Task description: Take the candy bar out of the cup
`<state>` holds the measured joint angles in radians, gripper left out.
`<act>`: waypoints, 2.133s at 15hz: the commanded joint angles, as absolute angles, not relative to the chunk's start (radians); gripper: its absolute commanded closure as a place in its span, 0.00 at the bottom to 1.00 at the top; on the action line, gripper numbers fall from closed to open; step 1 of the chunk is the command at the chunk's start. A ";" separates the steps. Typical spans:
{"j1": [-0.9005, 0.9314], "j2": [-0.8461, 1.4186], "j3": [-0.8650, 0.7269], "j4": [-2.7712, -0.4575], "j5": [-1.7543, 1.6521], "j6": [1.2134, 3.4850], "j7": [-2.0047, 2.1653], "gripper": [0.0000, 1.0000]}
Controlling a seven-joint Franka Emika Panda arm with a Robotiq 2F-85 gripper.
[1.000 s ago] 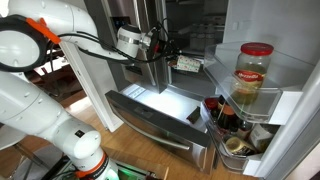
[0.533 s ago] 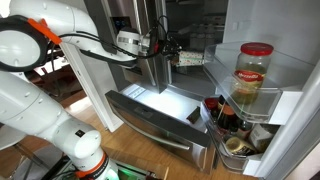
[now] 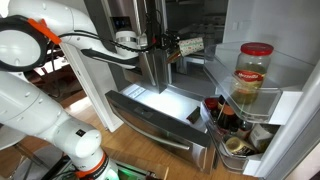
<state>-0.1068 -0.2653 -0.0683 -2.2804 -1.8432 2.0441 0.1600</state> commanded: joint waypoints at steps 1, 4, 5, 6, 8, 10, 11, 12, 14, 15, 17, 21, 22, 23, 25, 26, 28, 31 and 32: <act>-0.092 -0.285 -0.077 -2.306 -1.921 2.007 0.184 0.99; -0.092 -0.284 -0.081 -2.306 -1.937 1.988 0.182 0.99; -0.091 -0.283 -0.083 -2.305 -1.934 1.986 0.184 0.99; -0.091 -0.282 -0.084 -2.303 -1.932 1.982 0.184 0.99; -0.090 -0.279 -0.088 -2.300 -1.919 1.986 0.189 0.99; -0.088 -0.276 -0.095 -2.295 -1.900 1.999 0.199 0.99; -0.087 -0.273 -0.098 -2.292 -1.884 2.004 0.208 0.99; -0.086 -0.271 -0.102 -2.289 -1.868 2.009 0.215 0.99; -0.084 -0.262 -0.112 -2.278 -1.809 2.017 0.224 0.99; -0.084 -0.255 -0.119 -2.270 -1.767 2.018 0.226 0.99; -0.082 -0.241 -0.135 -2.255 -1.666 2.048 0.232 0.99; -0.089 -0.211 -0.156 -2.223 -1.468 2.109 0.238 0.99; -0.093 -0.203 -0.162 -2.212 -1.417 2.125 0.234 0.99; -0.097 -0.194 -0.171 -2.204 -1.367 2.150 0.229 0.99; -0.108 -0.166 -0.189 -2.182 -1.268 2.195 0.229 0.99; -0.114 -0.151 -0.198 -2.168 -1.220 2.222 0.228 0.99; -0.132 -0.117 -0.220 -2.146 -1.119 2.286 0.221 0.99; -0.166 -0.060 -0.251 -2.105 -0.954 2.384 0.200 0.99; -0.181 -0.034 -0.262 -2.096 -0.900 2.427 0.199 0.99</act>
